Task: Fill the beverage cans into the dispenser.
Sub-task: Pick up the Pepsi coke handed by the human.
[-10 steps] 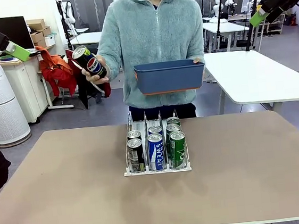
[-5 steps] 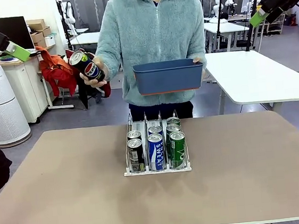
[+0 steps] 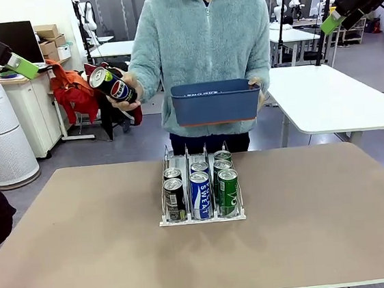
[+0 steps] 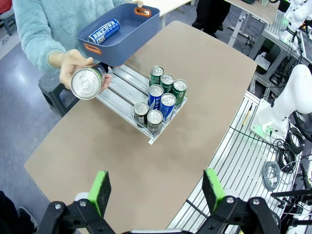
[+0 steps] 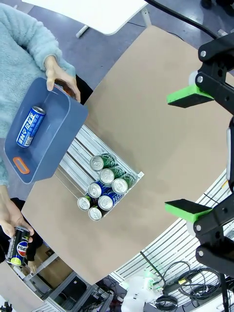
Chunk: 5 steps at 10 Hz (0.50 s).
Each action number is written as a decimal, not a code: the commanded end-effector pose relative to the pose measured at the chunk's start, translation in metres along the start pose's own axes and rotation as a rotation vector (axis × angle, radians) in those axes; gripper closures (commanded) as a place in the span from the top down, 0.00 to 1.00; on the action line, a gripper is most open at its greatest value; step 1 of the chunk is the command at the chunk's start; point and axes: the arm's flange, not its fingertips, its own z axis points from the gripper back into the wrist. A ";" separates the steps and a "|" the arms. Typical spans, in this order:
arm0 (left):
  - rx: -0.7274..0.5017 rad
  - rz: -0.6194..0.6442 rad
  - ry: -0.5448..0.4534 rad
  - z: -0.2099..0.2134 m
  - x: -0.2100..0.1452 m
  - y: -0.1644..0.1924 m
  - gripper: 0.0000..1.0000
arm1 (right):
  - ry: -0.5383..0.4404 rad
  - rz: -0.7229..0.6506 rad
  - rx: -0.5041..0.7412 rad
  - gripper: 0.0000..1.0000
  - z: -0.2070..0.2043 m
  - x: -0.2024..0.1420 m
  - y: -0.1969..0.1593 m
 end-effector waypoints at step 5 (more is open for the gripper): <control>-0.003 0.007 0.001 -0.001 0.000 0.001 1.00 | 0.000 -0.001 0.000 1.00 0.000 0.001 0.001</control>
